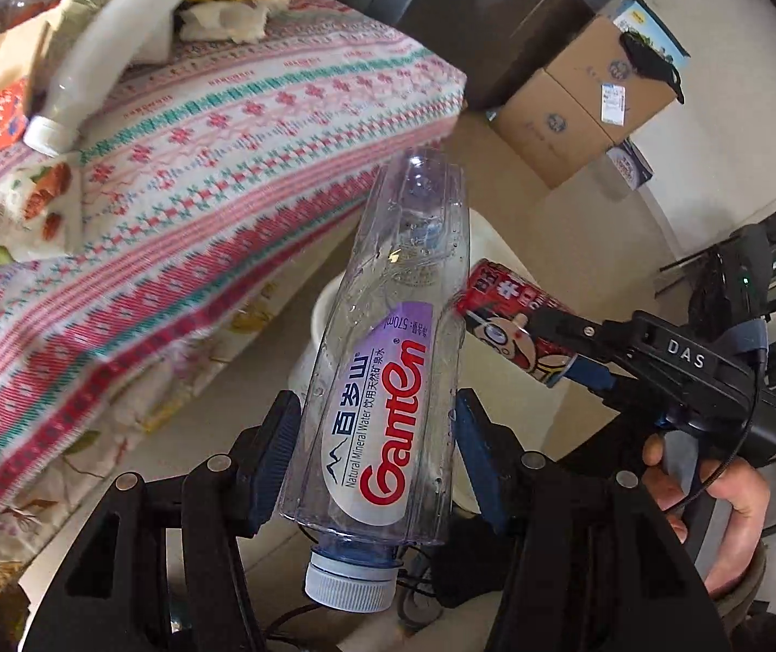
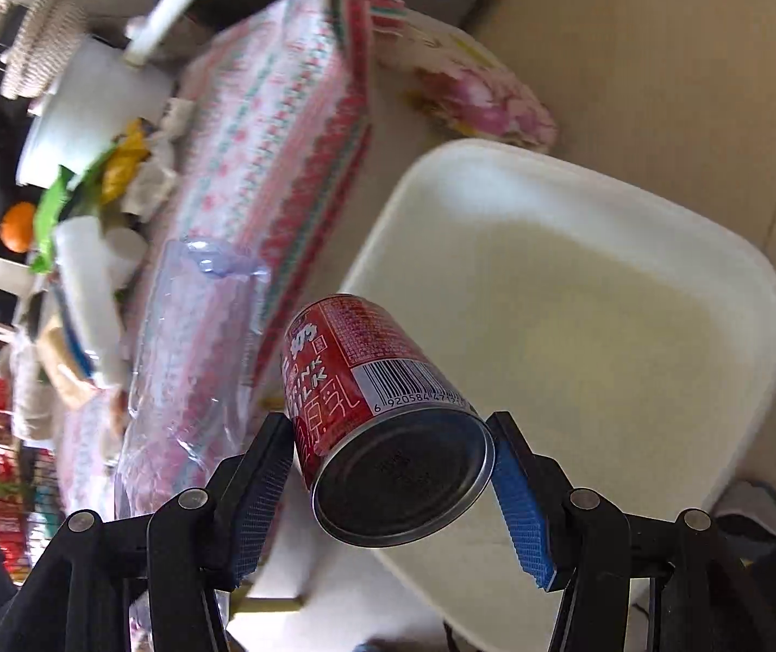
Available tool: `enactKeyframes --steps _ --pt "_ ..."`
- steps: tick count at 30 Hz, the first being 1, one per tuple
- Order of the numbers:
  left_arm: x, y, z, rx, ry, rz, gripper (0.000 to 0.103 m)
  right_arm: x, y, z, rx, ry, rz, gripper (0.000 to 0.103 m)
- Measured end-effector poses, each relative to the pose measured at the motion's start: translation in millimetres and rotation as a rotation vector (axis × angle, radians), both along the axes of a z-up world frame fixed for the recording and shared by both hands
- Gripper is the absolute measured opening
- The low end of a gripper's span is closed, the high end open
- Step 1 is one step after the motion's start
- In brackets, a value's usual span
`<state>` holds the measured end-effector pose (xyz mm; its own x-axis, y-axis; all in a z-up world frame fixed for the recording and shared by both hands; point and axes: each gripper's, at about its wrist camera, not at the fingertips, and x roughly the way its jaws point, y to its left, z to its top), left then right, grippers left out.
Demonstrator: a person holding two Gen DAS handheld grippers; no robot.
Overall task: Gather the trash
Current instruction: 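Carry the water bottle and milk can with both tools over the white bin, then open both tools to drop the bottle and can into the bin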
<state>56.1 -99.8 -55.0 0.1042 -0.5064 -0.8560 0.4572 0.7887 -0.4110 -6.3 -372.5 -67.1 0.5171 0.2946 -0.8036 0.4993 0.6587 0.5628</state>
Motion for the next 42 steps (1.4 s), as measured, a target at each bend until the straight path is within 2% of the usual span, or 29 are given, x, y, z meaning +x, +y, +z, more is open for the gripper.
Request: enactKeyframes --steps 4,9,18,24,25,27,31,33,39,42 --pt "-6.6 -22.1 -15.3 0.014 0.068 -0.027 0.060 1.0 -9.2 -19.1 -0.030 0.091 -0.026 0.063" --pt "-10.5 -39.2 -26.3 0.067 0.053 -0.061 0.061 5.3 -8.8 -30.3 -0.074 0.142 0.007 0.064" --pt "-8.4 -64.9 -45.2 0.082 0.095 -0.098 0.061 -2.9 -19.9 -19.2 -0.019 0.070 -0.030 0.064" --pt "-7.2 -91.7 -58.1 0.103 0.136 -0.135 0.062 -1.8 -20.6 -16.4 0.017 0.059 -0.050 0.065" --pt "-5.8 -94.8 -58.9 0.102 0.137 -0.133 0.066 -1.6 -20.3 -16.0 0.020 0.057 -0.051 0.065" --pt "-0.3 -100.6 -59.3 0.090 0.113 -0.113 0.064 0.0 -18.2 -15.5 0.022 0.053 -0.051 0.066" --pt "11.7 -104.4 -52.5 0.001 0.157 -0.068 0.066 1.8 -18.0 -15.5 0.034 0.045 -0.055 0.066" --pt "22.1 -100.7 -47.3 -0.026 0.148 -0.056 0.066 1.2 -19.5 -15.7 0.043 0.040 -0.061 0.066" --pt "35.2 -76.8 -35.7 -0.035 0.119 0.008 0.066 0.0 -25.1 -11.8 0.057 0.014 -0.068 0.067" --pt "39.6 -61.9 -24.2 -0.022 0.072 0.059 0.066 2.3 -22.5 -8.5 0.059 -0.007 -0.050 0.069"
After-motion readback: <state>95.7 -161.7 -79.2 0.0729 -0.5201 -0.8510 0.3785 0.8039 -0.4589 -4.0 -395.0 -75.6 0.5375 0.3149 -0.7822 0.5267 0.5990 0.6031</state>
